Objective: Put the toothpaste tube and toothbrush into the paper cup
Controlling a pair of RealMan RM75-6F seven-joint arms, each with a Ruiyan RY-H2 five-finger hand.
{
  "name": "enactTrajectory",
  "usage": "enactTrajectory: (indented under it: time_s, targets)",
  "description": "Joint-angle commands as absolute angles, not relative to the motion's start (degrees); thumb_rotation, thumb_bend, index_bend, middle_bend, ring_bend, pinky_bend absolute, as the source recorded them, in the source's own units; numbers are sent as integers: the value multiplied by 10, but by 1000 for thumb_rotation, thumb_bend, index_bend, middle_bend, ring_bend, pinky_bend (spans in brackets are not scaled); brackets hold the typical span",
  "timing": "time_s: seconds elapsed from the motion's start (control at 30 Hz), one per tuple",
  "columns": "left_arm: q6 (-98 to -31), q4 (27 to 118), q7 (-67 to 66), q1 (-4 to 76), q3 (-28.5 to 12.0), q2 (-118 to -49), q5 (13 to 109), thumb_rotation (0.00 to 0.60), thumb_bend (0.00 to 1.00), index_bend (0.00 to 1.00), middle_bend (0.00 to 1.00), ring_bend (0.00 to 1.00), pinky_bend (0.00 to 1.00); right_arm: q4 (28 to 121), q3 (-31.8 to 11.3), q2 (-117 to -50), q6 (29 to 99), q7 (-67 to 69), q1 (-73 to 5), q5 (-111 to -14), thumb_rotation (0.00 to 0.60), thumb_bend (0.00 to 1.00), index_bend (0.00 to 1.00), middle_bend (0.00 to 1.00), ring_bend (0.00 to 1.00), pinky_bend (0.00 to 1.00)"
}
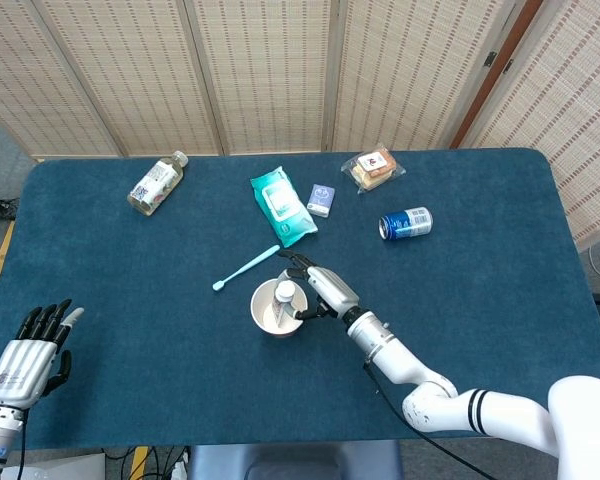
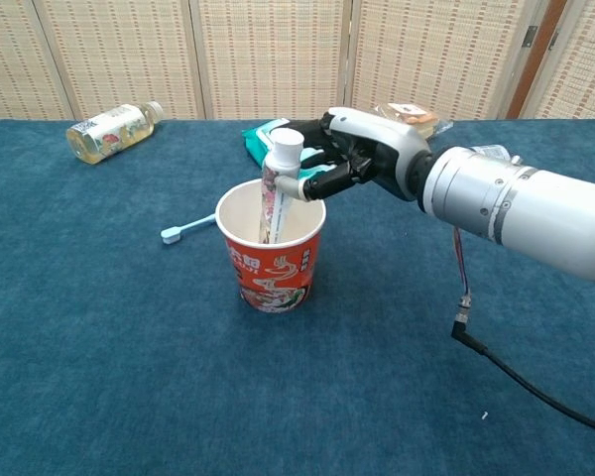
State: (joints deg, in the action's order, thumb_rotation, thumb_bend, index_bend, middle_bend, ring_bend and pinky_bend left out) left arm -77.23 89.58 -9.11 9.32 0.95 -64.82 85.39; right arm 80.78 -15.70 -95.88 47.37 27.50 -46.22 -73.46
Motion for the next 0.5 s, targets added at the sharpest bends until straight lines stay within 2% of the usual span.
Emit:
enactTrajectory:
  time_s: [0.03, 0.5]
  targets:
    - [-772, 896, -91, 93, 10, -648, 854, 600, 661, 73, 0, 0, 0, 794, -154, -971, 482, 294, -461, -747, 600, 328, 717, 86, 0, 115]
    - [-773, 895, -86, 89, 12, -647, 853, 600, 662, 73, 0, 0, 0, 739, -135, -1008, 491, 353, -466, -787, 600, 327, 717, 86, 0, 115]
